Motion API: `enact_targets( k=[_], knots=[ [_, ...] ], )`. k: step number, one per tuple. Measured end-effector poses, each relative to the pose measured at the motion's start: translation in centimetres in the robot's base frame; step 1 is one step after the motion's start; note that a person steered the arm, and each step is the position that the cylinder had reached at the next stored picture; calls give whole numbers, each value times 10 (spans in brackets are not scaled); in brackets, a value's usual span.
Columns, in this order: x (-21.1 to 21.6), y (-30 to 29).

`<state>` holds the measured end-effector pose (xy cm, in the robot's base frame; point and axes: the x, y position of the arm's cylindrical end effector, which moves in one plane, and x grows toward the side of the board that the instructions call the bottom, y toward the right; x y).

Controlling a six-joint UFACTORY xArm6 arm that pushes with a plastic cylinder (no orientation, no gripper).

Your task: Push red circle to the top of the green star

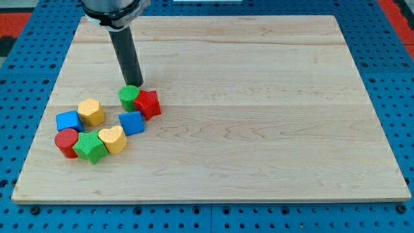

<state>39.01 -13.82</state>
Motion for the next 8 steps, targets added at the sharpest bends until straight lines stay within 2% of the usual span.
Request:
enact_targets(
  k=[1,3,4,6,7,8],
  knots=[
    [0,-3],
    [13,-66],
    [38,-106],
    [45,-159],
    [61,-160],
    [120,-156]
  ],
)
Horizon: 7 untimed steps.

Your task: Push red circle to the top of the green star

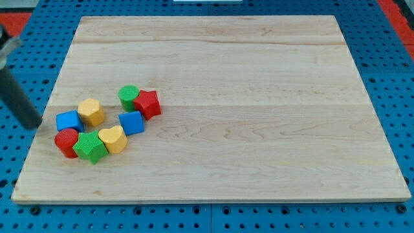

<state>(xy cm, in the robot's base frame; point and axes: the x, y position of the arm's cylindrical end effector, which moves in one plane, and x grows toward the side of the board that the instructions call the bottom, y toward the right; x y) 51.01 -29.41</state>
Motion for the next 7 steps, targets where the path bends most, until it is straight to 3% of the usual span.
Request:
enact_targets(
  k=[1,2,4,7],
  knots=[
    [61,2],
    [45,46],
    [-8,80],
    [-50,140]
  ],
)
